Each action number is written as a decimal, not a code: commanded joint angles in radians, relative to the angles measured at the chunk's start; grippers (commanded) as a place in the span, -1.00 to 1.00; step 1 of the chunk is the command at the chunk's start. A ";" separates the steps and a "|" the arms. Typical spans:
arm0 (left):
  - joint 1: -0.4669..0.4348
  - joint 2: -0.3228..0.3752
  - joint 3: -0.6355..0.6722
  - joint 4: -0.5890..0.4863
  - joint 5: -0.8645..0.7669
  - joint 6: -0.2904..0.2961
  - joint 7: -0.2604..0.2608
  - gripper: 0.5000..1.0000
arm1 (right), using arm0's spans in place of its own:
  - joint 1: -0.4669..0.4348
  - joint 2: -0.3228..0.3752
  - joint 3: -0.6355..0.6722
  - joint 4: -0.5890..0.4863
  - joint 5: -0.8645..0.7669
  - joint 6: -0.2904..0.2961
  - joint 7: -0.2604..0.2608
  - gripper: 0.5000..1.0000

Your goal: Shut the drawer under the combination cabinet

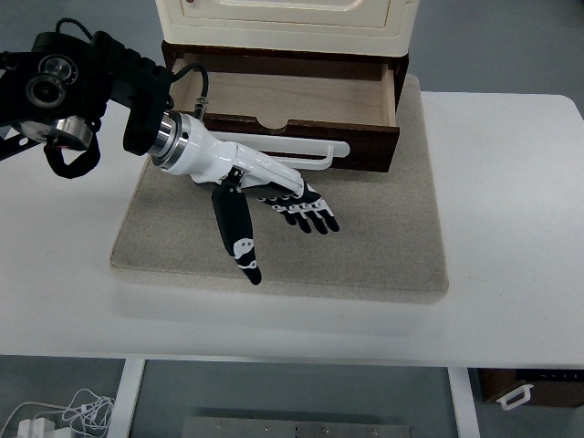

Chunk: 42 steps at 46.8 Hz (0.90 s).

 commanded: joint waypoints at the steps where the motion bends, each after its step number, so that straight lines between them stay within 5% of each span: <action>1: 0.002 -0.001 0.005 0.014 0.001 0.000 0.027 0.99 | 0.000 0.000 0.001 0.000 0.000 -0.001 0.000 0.81; 16: 0.011 -0.093 0.012 0.143 0.001 0.000 0.111 0.99 | 0.000 0.000 0.001 0.000 0.000 0.001 0.000 0.81; 42: 0.000 -0.150 0.028 0.218 0.015 0.000 0.157 0.99 | 0.000 0.000 0.001 0.000 0.000 0.001 0.000 0.81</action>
